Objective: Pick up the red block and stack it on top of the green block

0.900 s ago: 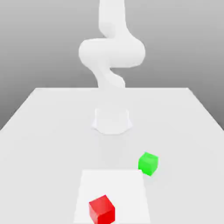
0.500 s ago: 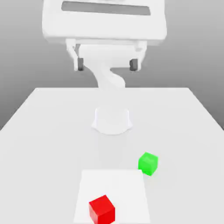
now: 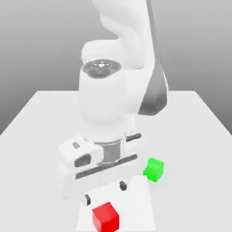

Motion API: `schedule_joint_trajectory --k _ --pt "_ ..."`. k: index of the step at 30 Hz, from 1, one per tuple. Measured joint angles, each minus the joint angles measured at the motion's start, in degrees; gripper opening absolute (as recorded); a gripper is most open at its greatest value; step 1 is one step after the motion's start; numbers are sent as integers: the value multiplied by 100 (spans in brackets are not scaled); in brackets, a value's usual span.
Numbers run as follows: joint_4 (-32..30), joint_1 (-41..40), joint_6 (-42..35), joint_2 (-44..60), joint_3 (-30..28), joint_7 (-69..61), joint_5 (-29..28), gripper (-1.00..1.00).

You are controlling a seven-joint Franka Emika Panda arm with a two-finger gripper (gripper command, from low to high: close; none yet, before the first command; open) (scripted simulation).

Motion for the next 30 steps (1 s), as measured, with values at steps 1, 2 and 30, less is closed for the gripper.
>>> schedule_joint_trajectory --k 1,2,30 --pt "27 -31 163 208 39 -44 42 0" --pt "57 -61 329 415 79 -88 94 0" --pt "-2864 1417 -271 -3102 877 -632 -218 -100"
